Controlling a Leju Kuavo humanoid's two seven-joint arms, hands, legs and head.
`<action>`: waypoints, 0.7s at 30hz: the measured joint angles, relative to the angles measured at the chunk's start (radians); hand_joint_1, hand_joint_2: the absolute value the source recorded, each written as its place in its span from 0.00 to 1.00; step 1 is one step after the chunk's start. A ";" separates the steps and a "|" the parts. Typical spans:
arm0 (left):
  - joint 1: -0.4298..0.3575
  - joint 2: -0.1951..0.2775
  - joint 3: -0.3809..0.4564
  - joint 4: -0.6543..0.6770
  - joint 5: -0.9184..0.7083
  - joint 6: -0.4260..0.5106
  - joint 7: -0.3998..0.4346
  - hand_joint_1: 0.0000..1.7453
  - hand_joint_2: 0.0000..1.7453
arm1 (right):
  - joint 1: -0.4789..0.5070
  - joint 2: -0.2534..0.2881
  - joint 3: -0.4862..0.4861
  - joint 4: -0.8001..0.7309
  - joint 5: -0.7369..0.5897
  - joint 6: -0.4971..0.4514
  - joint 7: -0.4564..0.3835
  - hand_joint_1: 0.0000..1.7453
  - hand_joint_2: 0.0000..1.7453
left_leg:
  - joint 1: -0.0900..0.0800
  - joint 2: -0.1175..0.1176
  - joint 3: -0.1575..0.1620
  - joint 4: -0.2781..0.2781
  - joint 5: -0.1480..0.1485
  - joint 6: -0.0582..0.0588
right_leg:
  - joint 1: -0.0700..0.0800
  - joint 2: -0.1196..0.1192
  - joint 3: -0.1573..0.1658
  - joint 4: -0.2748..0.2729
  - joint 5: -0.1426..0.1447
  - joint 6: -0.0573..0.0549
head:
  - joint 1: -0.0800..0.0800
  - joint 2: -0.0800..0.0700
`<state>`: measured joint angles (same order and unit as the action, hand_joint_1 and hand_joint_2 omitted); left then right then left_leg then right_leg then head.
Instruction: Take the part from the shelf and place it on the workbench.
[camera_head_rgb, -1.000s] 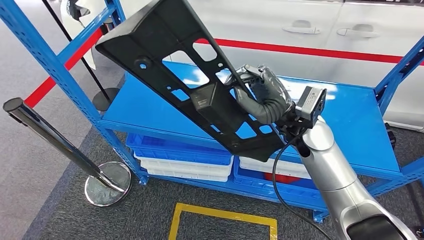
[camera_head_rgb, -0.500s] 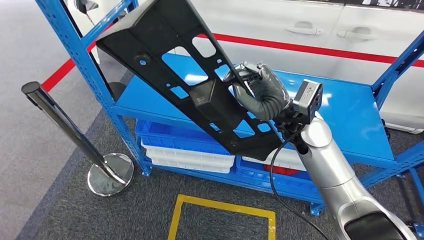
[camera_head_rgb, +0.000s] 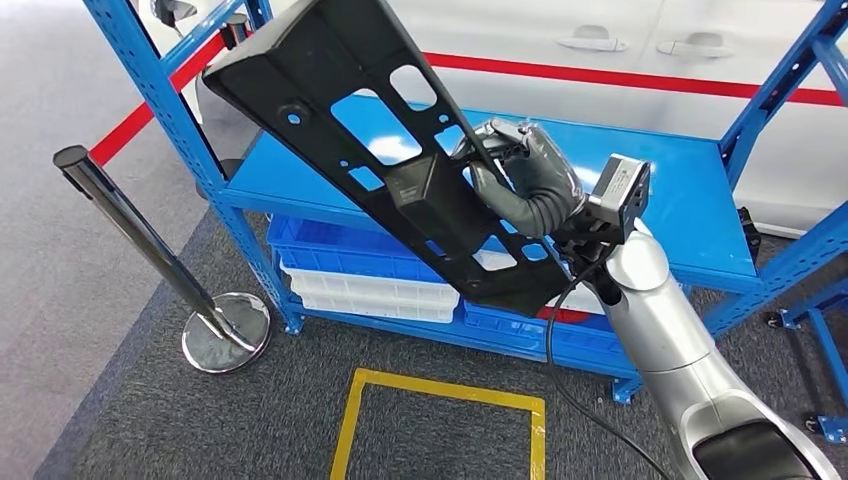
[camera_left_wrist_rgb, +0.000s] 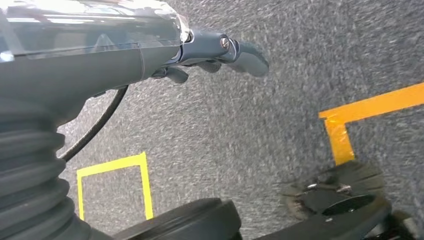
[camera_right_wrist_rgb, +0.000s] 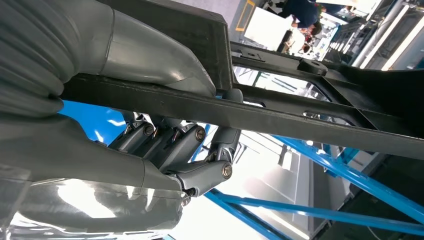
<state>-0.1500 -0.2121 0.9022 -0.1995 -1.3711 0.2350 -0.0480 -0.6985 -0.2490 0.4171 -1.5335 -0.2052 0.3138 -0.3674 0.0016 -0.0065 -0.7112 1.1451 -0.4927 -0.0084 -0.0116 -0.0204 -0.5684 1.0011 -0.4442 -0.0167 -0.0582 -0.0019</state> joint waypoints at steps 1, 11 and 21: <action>-0.001 0.000 0.000 0.000 0.000 0.000 0.000 0.00 1.00 | 0.000 -0.002 0.000 0.000 0.000 0.000 0.000 1.00 1.00 | 0.002 0.000 -0.013 0.067 -0.045 -0.005 | 0.000 -0.001 -0.014 0.000 0.011 -0.001 | 0.000 0.000; 0.003 0.000 0.000 0.000 -0.001 0.000 0.001 0.00 1.00 | 0.000 -0.005 0.001 -0.001 0.000 0.000 0.000 1.00 1.00 | 0.003 -0.006 0.217 -0.145 -0.017 0.020 | -0.001 0.001 -0.108 0.001 0.114 0.042 | 0.000 0.000; 0.003 0.000 0.000 0.001 -0.001 0.000 0.001 0.00 1.00 | 0.003 0.000 0.001 0.007 0.000 0.000 0.000 1.00 1.00 | -0.003 0.000 0.091 -0.140 0.093 0.047 | -0.004 0.010 -0.086 0.215 -0.037 0.048 | 0.000 0.000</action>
<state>-0.1465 -0.2120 0.9022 -0.1986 -1.3717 0.2350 -0.0469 -0.6953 -0.2494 0.4185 -1.5268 -0.2052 0.3140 -0.3674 -0.0018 -0.0065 -0.6204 1.0048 -0.3997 0.0388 -0.0152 -0.0100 -0.6541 1.2165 -0.4817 0.0311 -0.0583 -0.0019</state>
